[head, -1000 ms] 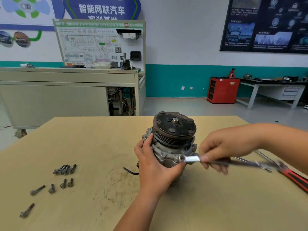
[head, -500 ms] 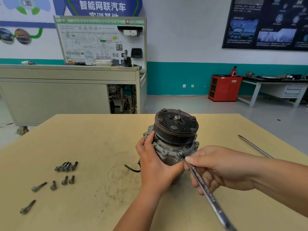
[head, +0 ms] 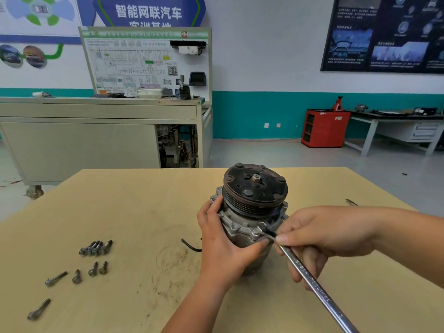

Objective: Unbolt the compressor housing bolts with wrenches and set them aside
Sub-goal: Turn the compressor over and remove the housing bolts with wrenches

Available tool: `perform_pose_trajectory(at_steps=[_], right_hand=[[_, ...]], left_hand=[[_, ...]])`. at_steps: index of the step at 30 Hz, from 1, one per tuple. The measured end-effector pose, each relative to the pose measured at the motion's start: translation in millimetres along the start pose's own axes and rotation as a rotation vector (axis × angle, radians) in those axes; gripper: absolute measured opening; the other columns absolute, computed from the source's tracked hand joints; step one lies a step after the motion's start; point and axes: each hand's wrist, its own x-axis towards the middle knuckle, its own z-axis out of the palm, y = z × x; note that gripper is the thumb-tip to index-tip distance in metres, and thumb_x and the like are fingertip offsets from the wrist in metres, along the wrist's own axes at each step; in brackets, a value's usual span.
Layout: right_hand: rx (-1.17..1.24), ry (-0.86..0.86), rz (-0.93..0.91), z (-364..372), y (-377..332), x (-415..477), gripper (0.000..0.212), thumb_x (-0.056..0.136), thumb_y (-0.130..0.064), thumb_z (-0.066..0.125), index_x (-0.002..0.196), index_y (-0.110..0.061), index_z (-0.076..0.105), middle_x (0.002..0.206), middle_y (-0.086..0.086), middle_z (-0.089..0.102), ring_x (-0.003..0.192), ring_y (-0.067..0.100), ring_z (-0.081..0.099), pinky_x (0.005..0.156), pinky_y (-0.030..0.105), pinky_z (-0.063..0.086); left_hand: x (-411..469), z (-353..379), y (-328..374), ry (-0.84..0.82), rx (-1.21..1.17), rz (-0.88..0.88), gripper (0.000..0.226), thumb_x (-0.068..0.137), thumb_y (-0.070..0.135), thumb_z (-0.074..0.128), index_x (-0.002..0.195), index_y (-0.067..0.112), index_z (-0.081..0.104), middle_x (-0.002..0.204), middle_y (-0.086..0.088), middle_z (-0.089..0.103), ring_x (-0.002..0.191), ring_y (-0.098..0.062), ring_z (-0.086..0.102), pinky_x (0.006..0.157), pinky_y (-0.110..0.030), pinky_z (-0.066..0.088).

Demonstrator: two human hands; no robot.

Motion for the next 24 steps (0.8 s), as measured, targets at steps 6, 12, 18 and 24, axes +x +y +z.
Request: perform_pose_trajectory(at_steps=[6,12,18,24], right_hand=[[0.23,0.04,-0.038,13.4,1.7,4.6,0.027,0.097,-0.029,0.038,0.082,-0.01,0.051,0.055,0.0,0.064,0.042,0.007,0.059,0.051,0.021,0.054],[-0.126,0.099,0.009,7.2,-1.6,-2.7,0.029,0.101,-0.027,0.037,0.077,-0.018,0.051,0.05,-0.008,0.057,0.041,0.006,0.052,0.049,0.019,0.048],[-0.835,0.394,-0.031,-26.7,-11.3,-10.0,0.019,0.096,-0.037,0.045,0.082,-0.037,0.058,0.076,-0.015,0.059,0.072,0.001,0.054,0.065,0.015,0.041],[-0.095,0.057,-0.013,-3.4,3.9,-12.5,0.024,0.101,-0.022,0.039,0.086,-0.013,0.054,0.077,0.001,0.072,0.072,0.017,0.071,0.073,0.025,0.055]], left_hand=[[-0.6,0.4,-1.5,0.007,0.008,0.024,0.097,0.046,0.053,0.079,0.126,0.052,0.024,0.137,0.01,0.025,0.128,0.004,0.03,0.099,0.001,0.024],[-1.0,0.6,-1.7,0.008,0.006,0.005,0.098,0.044,0.061,0.075,0.125,0.059,0.02,0.133,0.019,0.022,0.128,0.006,0.03,0.098,0.002,0.024],[-1.0,0.6,-1.3,0.007,-0.007,-0.012,0.096,0.043,0.058,0.073,0.125,0.055,0.022,0.134,0.016,0.023,0.129,0.002,0.03,0.099,0.002,0.023],[-1.3,0.2,-1.7,0.004,-0.005,-0.016,0.098,0.043,0.061,0.074,0.125,0.058,0.021,0.132,0.02,0.023,0.128,0.004,0.031,0.099,0.002,0.025]])
